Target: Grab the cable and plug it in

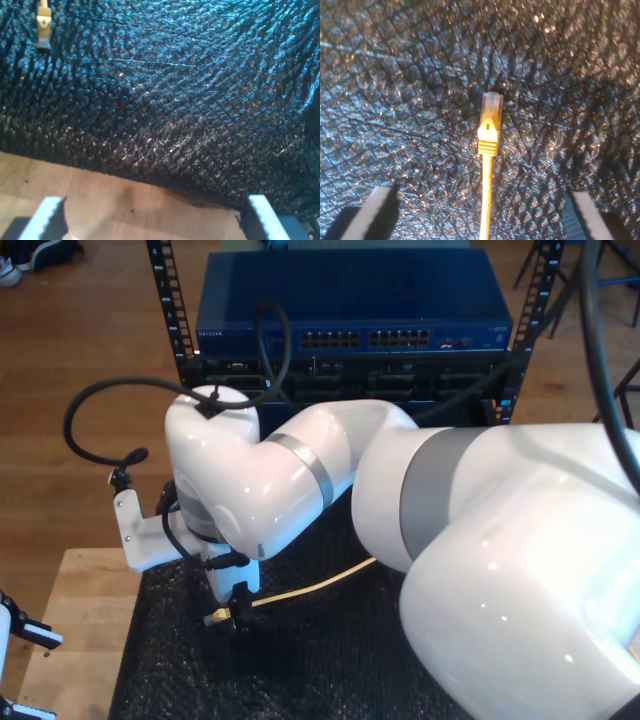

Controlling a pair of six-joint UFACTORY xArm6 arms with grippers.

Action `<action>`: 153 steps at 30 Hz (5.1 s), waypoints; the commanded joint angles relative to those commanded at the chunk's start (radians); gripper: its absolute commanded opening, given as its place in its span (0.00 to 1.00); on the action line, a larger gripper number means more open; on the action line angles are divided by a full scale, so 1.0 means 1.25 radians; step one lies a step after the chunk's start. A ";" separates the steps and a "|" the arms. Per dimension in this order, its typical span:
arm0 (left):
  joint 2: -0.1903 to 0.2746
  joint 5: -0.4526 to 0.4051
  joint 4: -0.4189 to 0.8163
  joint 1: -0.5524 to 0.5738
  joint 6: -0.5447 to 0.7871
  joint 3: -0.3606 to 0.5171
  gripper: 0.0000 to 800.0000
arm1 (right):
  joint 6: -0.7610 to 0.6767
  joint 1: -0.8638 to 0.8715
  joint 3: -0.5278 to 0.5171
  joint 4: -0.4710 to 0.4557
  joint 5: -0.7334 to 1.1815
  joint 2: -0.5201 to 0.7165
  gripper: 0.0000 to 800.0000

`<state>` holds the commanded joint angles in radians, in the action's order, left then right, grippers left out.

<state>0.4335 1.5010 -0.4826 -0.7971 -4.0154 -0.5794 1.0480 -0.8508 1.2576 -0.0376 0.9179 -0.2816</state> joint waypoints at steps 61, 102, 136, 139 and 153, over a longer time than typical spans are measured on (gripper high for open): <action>0.002 0.010 0.001 -0.001 0.001 -0.005 1.00 | -0.052 -0.023 -0.020 -0.064 -0.092 -0.065 0.56; 0.002 0.010 0.000 -0.002 0.001 -0.006 1.00 | -0.072 -0.018 -0.027 -0.083 -0.106 -0.061 0.36; 0.002 0.010 0.000 -0.001 0.001 -0.007 1.00 | -0.077 -0.011 -0.034 -0.074 -0.099 -0.034 0.01; 0.002 0.010 0.000 -0.001 0.000 -0.007 1.00 | -0.075 0.016 -0.048 -0.072 -0.096 -0.005 0.01; 0.005 0.026 -0.011 0.000 -0.001 -0.010 1.00 | -0.006 0.155 -0.216 -0.010 -0.088 0.200 0.00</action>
<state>0.4396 1.5332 -0.4964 -0.7971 -4.0169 -0.5917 1.0403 -0.6575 0.9875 -0.0499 0.8075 -0.0315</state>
